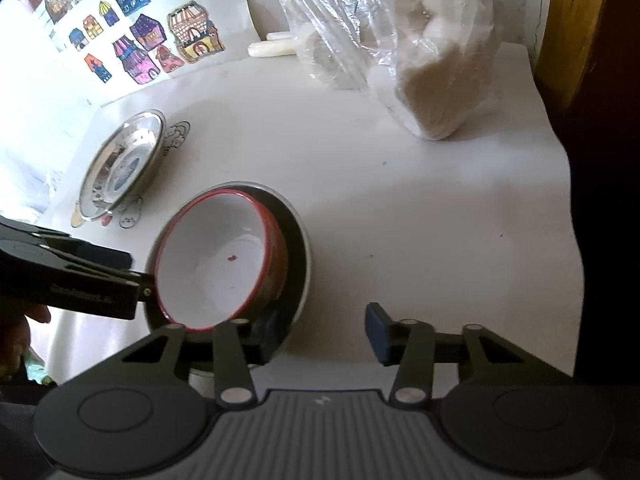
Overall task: Organize plates and bowls
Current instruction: 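Close both grippers on the steel bowl rim, then lift the nested bowls with both grippers and carry them over the steel plate stack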
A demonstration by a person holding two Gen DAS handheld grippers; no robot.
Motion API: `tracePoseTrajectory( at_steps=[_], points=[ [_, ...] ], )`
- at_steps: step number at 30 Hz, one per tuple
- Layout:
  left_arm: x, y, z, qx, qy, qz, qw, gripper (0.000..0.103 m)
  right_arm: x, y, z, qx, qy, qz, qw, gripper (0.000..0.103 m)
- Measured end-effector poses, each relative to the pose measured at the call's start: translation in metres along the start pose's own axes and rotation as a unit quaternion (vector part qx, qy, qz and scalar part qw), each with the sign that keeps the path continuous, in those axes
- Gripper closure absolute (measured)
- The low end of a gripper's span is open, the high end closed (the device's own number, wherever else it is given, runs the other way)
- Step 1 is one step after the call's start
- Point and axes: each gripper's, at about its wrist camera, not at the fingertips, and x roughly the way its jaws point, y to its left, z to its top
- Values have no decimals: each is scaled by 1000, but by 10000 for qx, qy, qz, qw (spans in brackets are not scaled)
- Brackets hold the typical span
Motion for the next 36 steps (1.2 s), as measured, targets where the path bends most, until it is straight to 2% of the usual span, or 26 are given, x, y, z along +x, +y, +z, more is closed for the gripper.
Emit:
tracePoseTrajectory(
  at_steps=[4,6,10,13,23,36],
  points=[
    [-1,-1,-1,35,-31,-268,9996,60,0,2,-1,63,-4,105,9999,74],
    [-1,-3,-1,64,-42,-354,9993,67,0,4,-1,70,-7,121,9999,77],
    [0,-5,-2,99,-50,-612,9981,86,2,5,0,230,13,124,9997,78],
    [0,-9,-2,215,-59,-620,9978,87,3,3,0,351,30,117,9993,79],
    [3,-4,0,81,15,-815,9966,87,8,-2,0,863,152,282,9958,87],
    [2,2,-2,114,24,-925,9956,88,11,8,0,848,222,124,9961,88]
  ],
)
